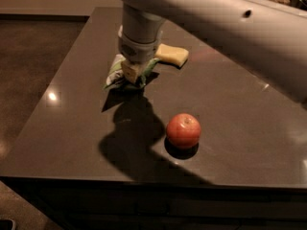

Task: Move green jalapeno chip bag near apple

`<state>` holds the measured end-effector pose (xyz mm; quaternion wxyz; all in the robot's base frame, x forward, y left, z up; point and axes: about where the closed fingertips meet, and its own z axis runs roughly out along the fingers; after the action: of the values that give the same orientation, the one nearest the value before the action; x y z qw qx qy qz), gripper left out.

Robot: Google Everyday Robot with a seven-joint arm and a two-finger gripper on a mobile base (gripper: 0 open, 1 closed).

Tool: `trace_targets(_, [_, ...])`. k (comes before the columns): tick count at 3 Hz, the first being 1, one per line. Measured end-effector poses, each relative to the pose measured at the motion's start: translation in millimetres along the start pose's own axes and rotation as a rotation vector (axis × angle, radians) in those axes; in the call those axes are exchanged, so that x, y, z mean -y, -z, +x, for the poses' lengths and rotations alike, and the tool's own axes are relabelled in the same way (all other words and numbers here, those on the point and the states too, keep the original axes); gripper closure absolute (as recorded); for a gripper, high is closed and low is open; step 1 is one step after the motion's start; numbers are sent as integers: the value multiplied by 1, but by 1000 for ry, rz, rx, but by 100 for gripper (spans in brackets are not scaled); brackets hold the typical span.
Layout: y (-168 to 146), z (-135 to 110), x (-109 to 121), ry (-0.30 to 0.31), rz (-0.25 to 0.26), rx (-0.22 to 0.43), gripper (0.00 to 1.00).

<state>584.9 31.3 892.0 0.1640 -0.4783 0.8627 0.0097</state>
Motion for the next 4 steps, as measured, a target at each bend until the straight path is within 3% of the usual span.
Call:
trace_targets(2, [36,75,9,-57,-4,2,100])
trace_targets(4, [46,114,6,-74,-22,-22,59])
